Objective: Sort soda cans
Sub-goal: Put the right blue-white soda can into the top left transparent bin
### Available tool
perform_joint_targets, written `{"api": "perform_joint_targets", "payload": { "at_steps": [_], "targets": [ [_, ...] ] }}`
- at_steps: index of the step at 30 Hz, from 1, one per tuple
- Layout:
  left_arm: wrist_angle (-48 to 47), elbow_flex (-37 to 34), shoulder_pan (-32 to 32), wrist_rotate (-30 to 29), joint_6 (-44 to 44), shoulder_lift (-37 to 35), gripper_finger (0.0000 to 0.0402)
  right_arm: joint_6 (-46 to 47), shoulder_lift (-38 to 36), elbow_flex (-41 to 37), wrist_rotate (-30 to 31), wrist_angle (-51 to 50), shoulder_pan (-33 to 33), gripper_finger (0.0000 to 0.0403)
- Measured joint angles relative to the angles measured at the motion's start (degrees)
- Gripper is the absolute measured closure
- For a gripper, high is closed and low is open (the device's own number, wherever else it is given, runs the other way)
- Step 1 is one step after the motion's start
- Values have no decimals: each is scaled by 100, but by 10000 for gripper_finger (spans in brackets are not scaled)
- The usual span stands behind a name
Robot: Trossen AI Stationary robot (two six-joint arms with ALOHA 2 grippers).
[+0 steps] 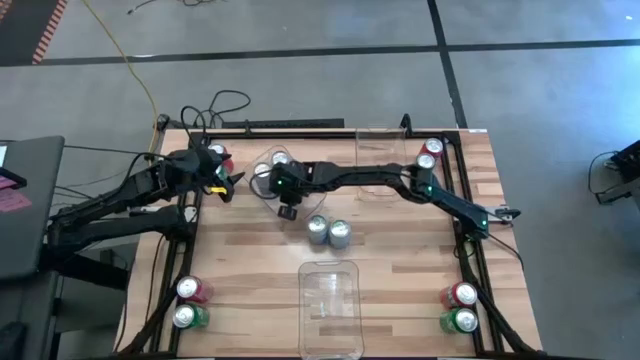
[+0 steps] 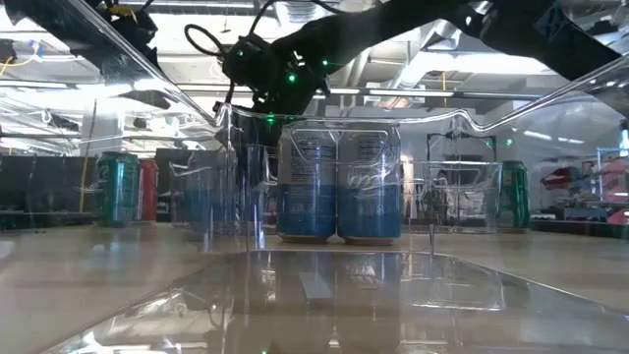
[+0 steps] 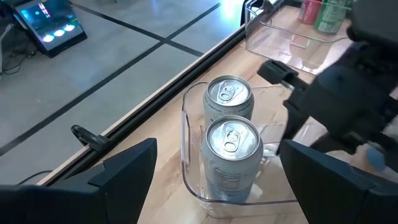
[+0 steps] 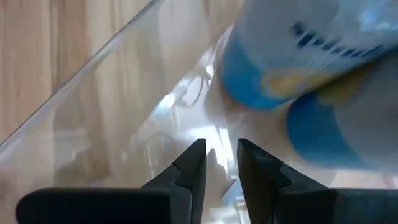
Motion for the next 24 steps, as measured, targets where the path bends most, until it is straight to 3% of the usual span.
{"api": "perform_joint_targets", "payload": {
  "at_steps": [9,14,24],
  "targets": [
    [-13,0,0,0,-4,1,68,-10,0,899,80,-1330,204,294],
    [-88,0,1,0,22,1,68,-13,-45,1424,473,-2542,324,294],
    [-85,0,-1,0,82,-1,68,253,-1303,1307,651,-3333,512,294]
  ]
}}
